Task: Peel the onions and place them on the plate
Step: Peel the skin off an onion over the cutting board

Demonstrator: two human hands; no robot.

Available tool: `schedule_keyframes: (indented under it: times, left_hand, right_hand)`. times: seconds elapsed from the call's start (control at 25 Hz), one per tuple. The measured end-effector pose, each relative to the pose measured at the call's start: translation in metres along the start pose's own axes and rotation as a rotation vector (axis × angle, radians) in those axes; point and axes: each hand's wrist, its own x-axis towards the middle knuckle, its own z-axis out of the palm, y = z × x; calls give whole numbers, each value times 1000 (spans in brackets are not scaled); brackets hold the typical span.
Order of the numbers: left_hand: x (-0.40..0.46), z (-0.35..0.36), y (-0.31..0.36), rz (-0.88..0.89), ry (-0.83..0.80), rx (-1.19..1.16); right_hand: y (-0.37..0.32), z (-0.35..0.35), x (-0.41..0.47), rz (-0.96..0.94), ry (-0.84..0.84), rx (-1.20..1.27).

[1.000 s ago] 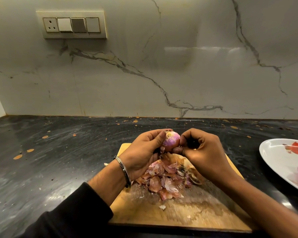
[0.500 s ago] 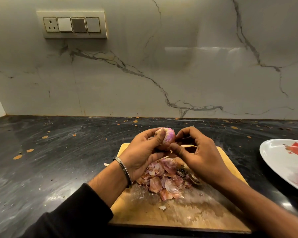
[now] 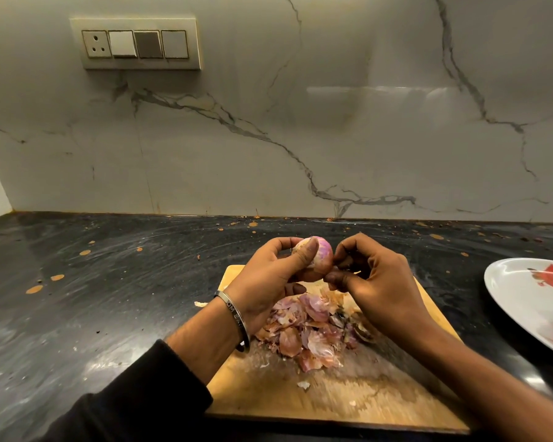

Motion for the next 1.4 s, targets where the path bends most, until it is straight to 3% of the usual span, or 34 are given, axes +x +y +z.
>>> schedule_keyframes:
  times: [0.52, 0.92, 1.08, 1.24, 1.4]
  left_hand:
    - [-4, 4, 7, -60, -102, -146]
    - [-2, 0, 3, -43, -114, -27]
    - [-2, 3, 4, -86, -82, -92]
    - [-3, 5, 7, -64, -66, -166]
    - [-3, 3, 9, -57, -49, -232]
  right_hand:
    - [0, 0, 1, 4, -36, -77]
    - [-5, -3, -1, -150, -66, -326]
    - [-1, -4, 2, -104, 7, -185]
    - [4, 1, 5, 62, 28, -10]
    - [12, -3, 6, 180, 11, -129]
